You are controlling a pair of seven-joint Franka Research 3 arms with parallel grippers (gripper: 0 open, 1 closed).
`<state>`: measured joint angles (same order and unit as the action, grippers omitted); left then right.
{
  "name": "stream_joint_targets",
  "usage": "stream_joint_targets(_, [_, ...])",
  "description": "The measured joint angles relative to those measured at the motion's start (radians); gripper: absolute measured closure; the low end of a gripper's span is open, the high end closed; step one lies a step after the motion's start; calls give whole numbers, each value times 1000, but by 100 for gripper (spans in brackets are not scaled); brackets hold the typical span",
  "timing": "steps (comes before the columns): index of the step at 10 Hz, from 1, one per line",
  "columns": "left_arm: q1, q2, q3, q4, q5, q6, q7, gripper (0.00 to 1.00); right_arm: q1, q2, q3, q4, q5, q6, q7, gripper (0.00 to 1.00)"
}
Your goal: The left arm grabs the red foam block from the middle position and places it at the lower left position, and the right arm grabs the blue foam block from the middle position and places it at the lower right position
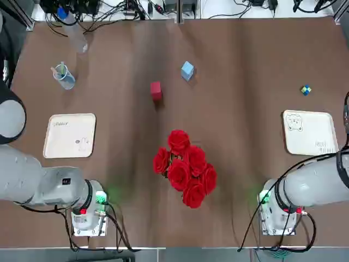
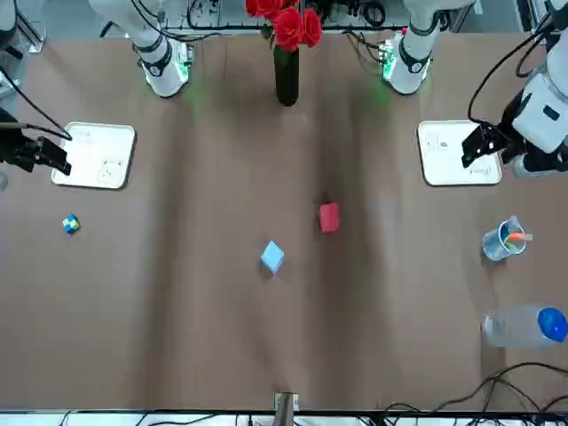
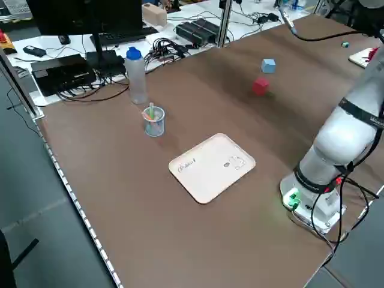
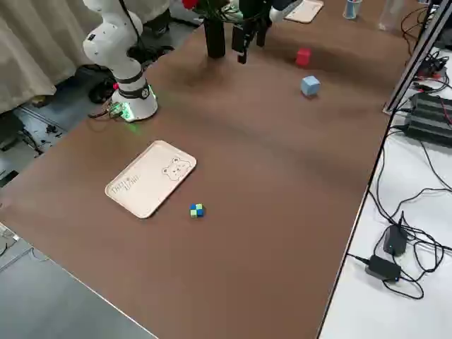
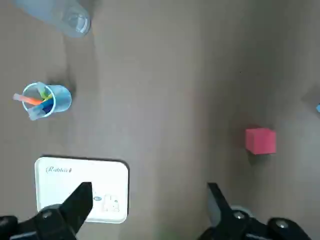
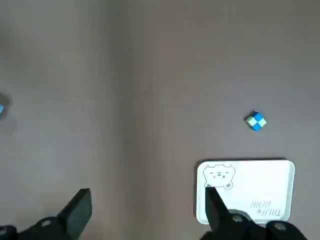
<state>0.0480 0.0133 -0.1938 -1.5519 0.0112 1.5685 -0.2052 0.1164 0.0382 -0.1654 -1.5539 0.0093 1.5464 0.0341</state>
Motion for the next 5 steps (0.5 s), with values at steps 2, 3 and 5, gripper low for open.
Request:
stream_joint_targets(2, [0,0,-13,0,1,-1,-18,0,0,0,0,0,0,0,0,0])
stream_joint_targets(3, [-1,4,-22,-1,1,0,-25,0,0,0,0,-1,0,-10,0,0])
stream_joint_targets(5, [-4,35,-58,-7,1,28,-87,0,16,12,2,-6,4,-31,1,0])
